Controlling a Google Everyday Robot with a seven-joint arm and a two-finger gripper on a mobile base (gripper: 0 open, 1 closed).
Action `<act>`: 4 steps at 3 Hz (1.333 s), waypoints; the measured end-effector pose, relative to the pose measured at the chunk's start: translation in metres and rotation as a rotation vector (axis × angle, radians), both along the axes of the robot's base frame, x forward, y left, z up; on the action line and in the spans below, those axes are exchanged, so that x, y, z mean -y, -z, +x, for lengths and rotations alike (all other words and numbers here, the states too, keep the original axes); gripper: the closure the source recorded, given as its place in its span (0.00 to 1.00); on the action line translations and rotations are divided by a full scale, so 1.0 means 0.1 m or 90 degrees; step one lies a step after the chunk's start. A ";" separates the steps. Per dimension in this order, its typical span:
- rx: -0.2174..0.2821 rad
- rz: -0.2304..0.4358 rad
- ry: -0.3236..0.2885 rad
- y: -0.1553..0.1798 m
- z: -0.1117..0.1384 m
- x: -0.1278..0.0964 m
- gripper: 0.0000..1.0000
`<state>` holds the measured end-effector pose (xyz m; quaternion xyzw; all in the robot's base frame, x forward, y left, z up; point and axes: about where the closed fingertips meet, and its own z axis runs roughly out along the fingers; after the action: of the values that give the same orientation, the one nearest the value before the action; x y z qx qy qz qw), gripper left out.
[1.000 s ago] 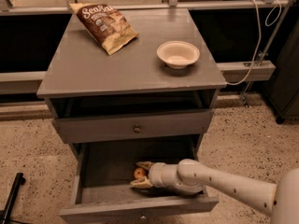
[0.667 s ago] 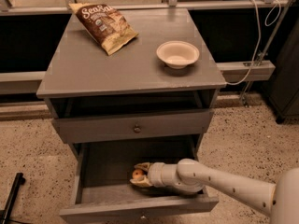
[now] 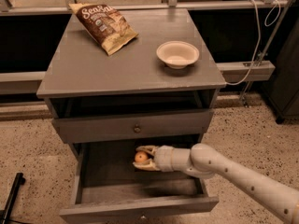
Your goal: Pick orange from middle drawer and place on counter
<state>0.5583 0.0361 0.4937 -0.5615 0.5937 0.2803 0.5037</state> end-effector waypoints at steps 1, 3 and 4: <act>0.087 0.037 -0.035 -1.10 0.09 0.29 1.00; 0.160 0.058 -0.153 -2.08 -0.12 0.38 1.00; 0.163 0.039 -0.168 -2.13 -0.12 0.32 1.00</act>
Offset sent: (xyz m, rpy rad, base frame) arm -0.1051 -0.0549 0.3127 0.1801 -0.3125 0.6933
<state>0.5468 0.0040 0.7065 -0.6499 0.4371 0.2880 0.5511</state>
